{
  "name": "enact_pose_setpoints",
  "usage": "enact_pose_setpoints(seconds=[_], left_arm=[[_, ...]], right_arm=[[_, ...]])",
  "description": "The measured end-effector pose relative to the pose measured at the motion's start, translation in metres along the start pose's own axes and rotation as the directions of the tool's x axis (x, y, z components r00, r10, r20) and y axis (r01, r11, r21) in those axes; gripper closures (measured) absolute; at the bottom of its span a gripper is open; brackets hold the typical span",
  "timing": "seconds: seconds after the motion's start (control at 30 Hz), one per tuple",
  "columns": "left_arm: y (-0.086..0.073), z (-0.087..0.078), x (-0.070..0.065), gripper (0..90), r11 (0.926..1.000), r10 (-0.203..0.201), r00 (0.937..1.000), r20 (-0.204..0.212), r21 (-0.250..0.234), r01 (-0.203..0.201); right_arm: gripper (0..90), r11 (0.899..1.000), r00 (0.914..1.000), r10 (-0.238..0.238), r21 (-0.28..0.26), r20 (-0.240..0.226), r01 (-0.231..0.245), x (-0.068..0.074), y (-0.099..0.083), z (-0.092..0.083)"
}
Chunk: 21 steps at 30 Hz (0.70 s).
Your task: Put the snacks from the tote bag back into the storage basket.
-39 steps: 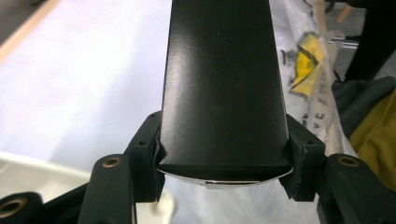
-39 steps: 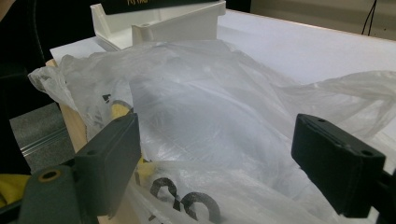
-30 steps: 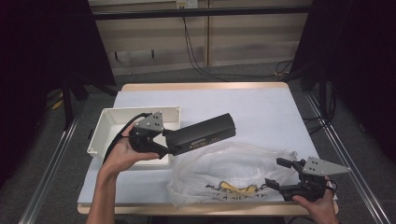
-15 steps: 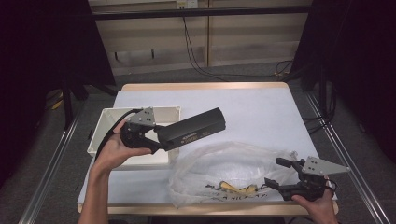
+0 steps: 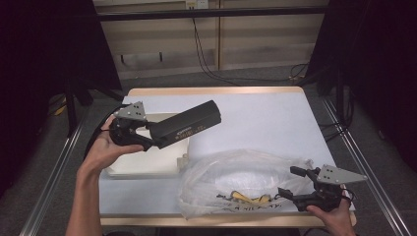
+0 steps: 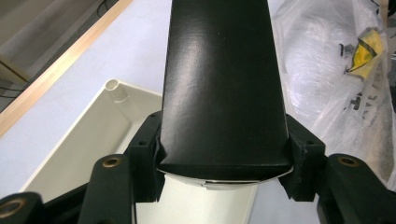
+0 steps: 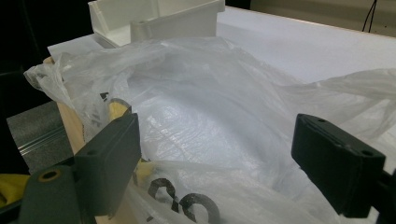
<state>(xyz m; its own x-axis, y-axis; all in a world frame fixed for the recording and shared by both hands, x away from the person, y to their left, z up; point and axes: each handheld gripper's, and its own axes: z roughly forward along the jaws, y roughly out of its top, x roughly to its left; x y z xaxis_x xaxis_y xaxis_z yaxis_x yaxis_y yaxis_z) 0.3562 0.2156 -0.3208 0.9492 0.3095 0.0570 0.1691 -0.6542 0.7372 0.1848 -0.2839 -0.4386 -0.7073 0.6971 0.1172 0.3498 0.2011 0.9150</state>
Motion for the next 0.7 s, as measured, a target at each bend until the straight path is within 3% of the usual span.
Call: enact_pose_setpoints(seconds=[0.2, 0.37, 0.7], left_arm=[[-0.003, -0.007, 0.006, 42.8, 1.0000, 0.001, 0.9999, -0.011, -0.003, -0.001], [-0.006, -0.012, 0.012, 42.9, 0.9997, 0.000, 0.9996, -0.027, 0.023, 0.000], [-0.022, -0.022, 0.029, 43.0, 0.9983, -0.039, 0.9975, -0.058, 0.042, 0.041]], right_arm=[[15.4, 1.000, 1.0000, 0.000, 0.001, -0.003, 0.000, 0.000, 0.000, 0.000], [15.4, 1.000, 1.0000, 0.001, 0.001, 0.000, -0.001, 0.000, 0.000, 0.000], [15.3, 1.000, 1.0000, -0.002, 0.006, -0.003, 0.002, 0.000, -0.001, 0.002]])
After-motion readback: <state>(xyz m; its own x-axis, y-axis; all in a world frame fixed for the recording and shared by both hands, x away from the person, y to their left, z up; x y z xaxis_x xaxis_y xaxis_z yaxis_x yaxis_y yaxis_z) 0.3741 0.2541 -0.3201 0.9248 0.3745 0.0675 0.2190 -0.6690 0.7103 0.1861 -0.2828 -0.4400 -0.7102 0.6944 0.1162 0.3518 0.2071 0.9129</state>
